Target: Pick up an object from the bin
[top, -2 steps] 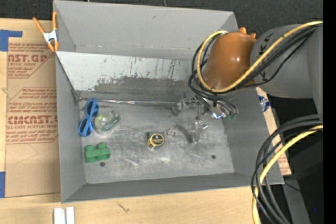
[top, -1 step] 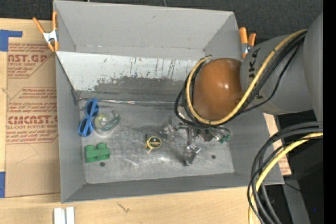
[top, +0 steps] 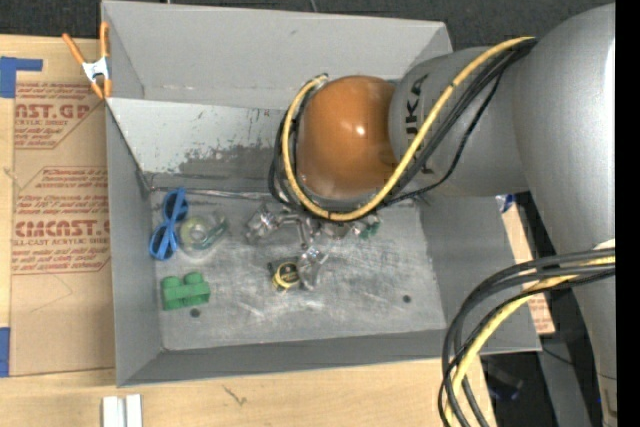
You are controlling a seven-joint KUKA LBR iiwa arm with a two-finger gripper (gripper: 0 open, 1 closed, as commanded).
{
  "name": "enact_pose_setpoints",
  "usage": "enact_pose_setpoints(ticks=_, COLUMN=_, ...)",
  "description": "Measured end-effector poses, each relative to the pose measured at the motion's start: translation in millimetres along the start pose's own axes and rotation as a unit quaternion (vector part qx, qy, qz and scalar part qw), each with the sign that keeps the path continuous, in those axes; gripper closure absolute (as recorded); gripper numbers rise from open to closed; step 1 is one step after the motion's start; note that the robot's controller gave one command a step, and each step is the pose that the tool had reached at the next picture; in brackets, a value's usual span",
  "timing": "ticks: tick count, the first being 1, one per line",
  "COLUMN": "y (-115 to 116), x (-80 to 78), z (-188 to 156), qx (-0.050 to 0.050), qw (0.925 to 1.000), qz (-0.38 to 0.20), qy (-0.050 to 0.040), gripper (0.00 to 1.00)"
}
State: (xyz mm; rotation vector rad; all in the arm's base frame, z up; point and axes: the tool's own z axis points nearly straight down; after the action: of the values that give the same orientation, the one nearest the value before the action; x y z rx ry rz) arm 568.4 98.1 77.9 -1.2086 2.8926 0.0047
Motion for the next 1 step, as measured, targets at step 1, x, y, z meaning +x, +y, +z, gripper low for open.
enact_pose_setpoints(ticks=1, y=-1.7, x=0.7, z=-1.6, qx=0.0, qw=1.0, qz=0.002, qy=-0.0009, gripper=1.0)
